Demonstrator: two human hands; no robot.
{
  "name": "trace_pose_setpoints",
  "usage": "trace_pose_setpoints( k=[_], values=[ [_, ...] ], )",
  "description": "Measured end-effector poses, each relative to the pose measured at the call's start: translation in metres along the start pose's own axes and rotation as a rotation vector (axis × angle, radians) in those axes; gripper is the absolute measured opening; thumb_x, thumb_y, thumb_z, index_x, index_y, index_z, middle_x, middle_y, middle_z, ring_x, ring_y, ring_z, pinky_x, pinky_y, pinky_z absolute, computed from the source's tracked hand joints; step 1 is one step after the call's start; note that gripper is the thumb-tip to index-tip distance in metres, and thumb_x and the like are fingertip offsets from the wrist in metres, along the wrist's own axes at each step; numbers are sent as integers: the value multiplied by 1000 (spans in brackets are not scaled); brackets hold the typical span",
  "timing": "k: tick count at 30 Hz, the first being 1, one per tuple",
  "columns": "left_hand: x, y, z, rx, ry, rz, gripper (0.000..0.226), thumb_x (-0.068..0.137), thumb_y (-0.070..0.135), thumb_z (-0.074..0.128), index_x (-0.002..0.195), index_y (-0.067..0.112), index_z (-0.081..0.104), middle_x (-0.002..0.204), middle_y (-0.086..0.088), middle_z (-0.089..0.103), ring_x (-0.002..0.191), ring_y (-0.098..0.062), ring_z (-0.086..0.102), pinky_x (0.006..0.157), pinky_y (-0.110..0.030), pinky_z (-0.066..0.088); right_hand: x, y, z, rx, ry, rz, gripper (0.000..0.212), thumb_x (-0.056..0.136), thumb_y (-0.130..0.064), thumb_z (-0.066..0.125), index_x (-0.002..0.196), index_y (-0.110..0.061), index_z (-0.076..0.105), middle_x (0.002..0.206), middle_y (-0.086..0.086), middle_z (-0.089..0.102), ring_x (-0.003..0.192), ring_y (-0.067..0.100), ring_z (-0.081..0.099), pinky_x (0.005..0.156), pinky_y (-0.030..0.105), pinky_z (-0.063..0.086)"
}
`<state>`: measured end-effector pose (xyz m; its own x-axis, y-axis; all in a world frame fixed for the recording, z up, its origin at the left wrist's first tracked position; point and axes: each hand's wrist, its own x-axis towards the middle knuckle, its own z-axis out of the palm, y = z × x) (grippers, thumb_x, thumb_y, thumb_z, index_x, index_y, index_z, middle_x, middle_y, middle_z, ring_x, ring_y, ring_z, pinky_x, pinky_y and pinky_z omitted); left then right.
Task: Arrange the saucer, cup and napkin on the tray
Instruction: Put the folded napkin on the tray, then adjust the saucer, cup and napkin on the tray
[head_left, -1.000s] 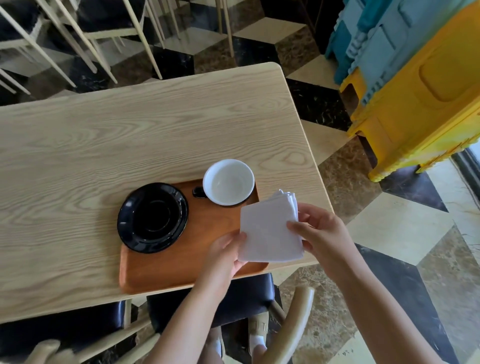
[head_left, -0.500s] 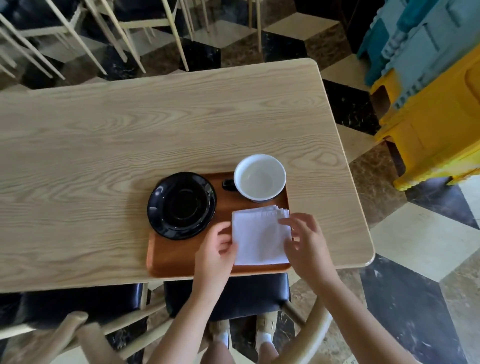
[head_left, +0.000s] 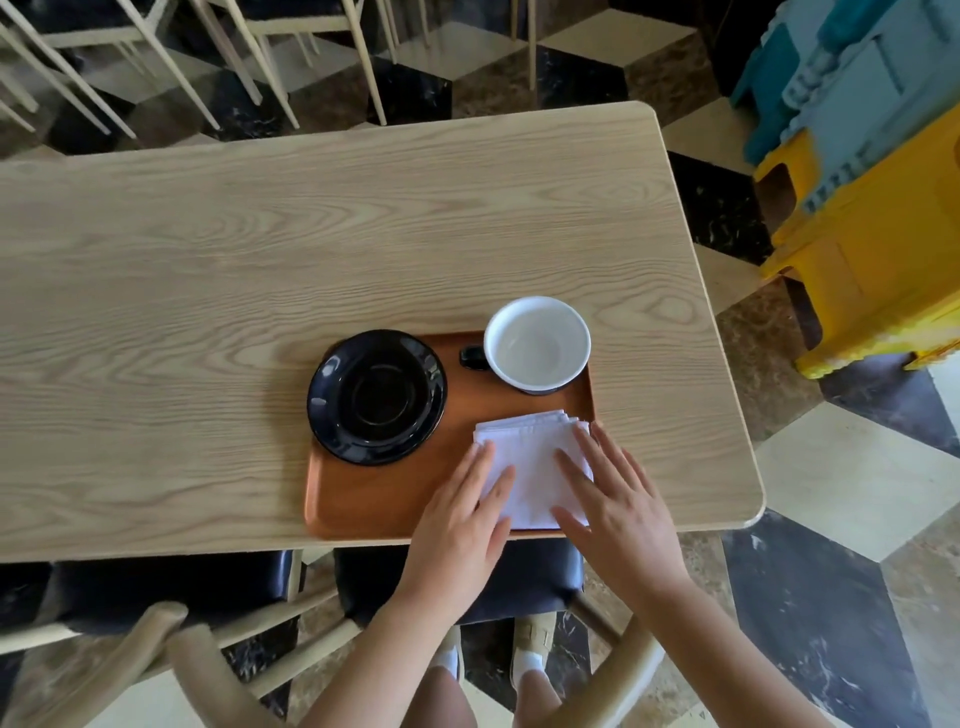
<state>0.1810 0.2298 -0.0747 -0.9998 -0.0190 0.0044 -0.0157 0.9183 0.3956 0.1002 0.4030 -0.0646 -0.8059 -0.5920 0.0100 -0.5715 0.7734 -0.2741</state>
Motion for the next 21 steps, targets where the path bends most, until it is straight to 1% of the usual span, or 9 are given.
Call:
trace_pose_setpoints(
  k=[2, 6, 10, 12, 15, 17, 19, 21],
  values=[
    [-1, -3, 3, 33, -31, 4, 44, 91, 27, 42, 131, 13, 48, 148, -13, 37, 138, -24, 29, 103, -37, 40, -3, 2, 7, 15, -32, -25, 48, 82, -32, 46, 122, -7, 58, 142, 12, 45, 133, 24, 37, 104, 37, 32],
    [-1, -7, 4, 59, -68, 11, 48, 93, 32, 33, 136, 15, 42, 151, -11, 32, 141, -22, 23, 107, -36, 34, -5, 4, 13, 34, -61, -40, 49, 87, -32, 43, 128, -6, 52, 145, 11, 40, 135, 24, 34, 106, 37, 31],
    [-2, -7, 3, 54, -95, 13, 48, 93, 32, 32, 137, 14, 41, 152, -12, 30, 141, -23, 21, 107, -38, 36, -8, 2, 14, 7, -66, -20, 50, 89, -33, 38, 131, -7, 48, 147, 10, 36, 137, 23, 30, 108, 40, 32],
    [-3, -8, 1, 46, -124, 19, 50, 93, 33, 31, 139, 15, 37, 153, -12, 25, 143, -23, 16, 108, -41, 36, -8, -4, 12, -22, -45, 10, 50, 88, -33, 37, 130, -8, 49, 147, 11, 38, 137, 23, 29, 108, 45, 34],
    [-4, -10, -11, 28, -130, 38, 53, 92, 31, 42, 142, 17, 33, 154, -13, 22, 143, -24, 15, 107, -43, 36, -3, -22, 6, -49, -3, 29, 50, 87, -33, 37, 130, -10, 47, 143, 18, 42, 135, 29, 33, 104, 52, 38],
    [-5, -17, -26, 27, -87, 37, 52, 91, 28, 46, 141, 15, 34, 153, -14, 26, 142, -25, 20, 108, -42, 35, 6, -38, 5, -44, 19, -5, 49, 87, -32, 38, 131, -11, 46, 142, 18, 43, 134, 31, 36, 103, 53, 39],
    [-8, -33, -42, 44, -39, 12, 50, 92, 28, 44, 140, 14, 37, 152, -14, 28, 140, -25, 23, 110, -42, 31, 18, -55, 7, -39, 41, -50, 47, 87, -30, 44, 130, -12, 47, 143, 16, 44, 133, 30, 38, 102, 53, 38],
    [-12, -57, -54, 86, -27, -50, 50, 92, 32, 41, 139, 15, 39, 151, -14, 29, 139, -26, 28, 110, -49, 30, 31, -73, 12, -35, 54, -91, 48, 84, -26, 58, 130, -14, 50, 143, 13, 44, 134, 28, 37, 101, 51, 37]
  ],
)
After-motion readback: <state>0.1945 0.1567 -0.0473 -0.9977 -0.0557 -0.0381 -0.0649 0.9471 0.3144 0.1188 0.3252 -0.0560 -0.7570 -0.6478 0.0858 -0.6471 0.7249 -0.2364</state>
